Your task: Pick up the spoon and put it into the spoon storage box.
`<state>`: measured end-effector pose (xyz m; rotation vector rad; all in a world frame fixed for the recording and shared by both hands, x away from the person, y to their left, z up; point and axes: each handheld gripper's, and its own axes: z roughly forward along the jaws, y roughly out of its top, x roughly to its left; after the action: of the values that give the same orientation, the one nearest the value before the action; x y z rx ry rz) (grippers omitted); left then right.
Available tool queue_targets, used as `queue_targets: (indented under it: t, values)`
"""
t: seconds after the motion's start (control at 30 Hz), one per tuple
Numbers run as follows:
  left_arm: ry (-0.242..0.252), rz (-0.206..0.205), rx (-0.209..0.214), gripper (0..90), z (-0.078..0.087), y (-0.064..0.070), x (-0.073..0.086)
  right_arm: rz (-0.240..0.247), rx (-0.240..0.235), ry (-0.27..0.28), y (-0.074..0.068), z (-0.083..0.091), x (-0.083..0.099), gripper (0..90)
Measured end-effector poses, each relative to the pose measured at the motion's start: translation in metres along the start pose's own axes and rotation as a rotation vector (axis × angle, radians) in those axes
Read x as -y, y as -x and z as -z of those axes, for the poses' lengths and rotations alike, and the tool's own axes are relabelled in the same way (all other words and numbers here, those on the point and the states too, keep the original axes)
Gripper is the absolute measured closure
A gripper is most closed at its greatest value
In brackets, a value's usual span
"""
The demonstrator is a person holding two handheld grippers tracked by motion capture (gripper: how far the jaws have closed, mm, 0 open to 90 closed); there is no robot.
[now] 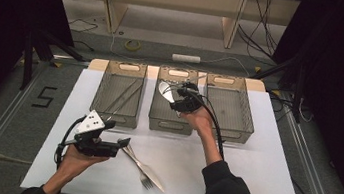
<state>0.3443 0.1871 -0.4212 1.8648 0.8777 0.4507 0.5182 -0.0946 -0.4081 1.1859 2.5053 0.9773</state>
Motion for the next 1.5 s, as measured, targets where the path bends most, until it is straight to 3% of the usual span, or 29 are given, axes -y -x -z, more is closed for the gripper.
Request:
queue_targets:
  t: [0.37,0.7,0.9,1.0,1.13,1.33,1.5]
  values:
    - [-0.002,0.000,0.000,19.8,0.000,0.000,0.000,0.011,-0.008,-0.053,-0.003,-0.010,0.002,73.5]
    - [-0.004,0.001,-0.001,19.8,0.000,0.001,0.000,0.005,-0.053,-0.012,-0.001,0.004,0.001,67.1]
    - [-0.010,0.008,-0.001,19.7,-0.001,-0.001,0.000,0.021,-0.076,0.034,-0.006,0.024,0.007,54.7]
    - [-0.007,0.013,-0.002,19.7,-0.001,-0.002,0.000,0.041,-0.073,0.070,-0.011,0.035,0.014,45.3]
    - [-0.007,0.019,-0.001,19.7,-0.001,-0.002,0.000,0.063,-0.087,0.116,-0.019,0.053,0.028,39.6]
    - [-0.015,0.047,-0.002,19.7,-0.002,-0.004,-0.001,0.076,-0.123,0.181,-0.029,0.077,0.061,36.6]
    - [-0.021,0.062,-0.001,19.6,-0.004,-0.006,-0.001,0.066,-0.138,0.201,-0.029,0.085,0.089,34.5]
